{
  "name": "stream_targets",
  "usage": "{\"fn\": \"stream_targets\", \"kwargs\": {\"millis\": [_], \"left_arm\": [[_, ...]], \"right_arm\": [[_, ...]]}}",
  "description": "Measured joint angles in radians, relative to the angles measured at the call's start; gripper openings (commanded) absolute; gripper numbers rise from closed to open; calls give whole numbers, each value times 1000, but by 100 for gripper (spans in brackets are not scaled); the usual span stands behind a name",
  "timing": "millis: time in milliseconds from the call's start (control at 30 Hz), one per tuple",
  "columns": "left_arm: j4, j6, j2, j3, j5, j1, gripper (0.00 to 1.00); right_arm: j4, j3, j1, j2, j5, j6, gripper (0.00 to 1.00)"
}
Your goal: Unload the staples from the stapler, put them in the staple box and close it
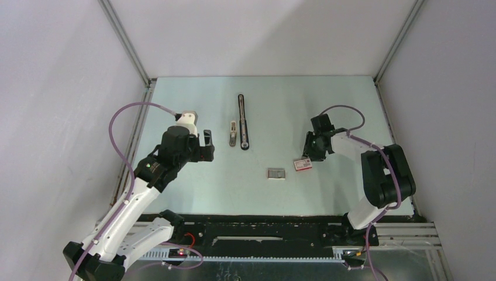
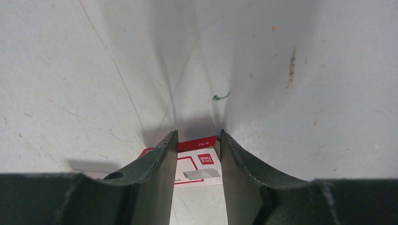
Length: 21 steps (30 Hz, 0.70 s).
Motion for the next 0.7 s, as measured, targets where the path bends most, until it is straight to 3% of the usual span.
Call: {"fn": "stream_targets", "kwargs": {"millis": [267, 700], "left_arm": [[13, -64, 1, -1, 19, -2, 98], [214, -212, 34, -138, 63, -97, 100]], "right_arm": [[-2, -24, 53, -23, -18, 0, 47], [15, -96, 95, -88, -13, 76, 49]]}}
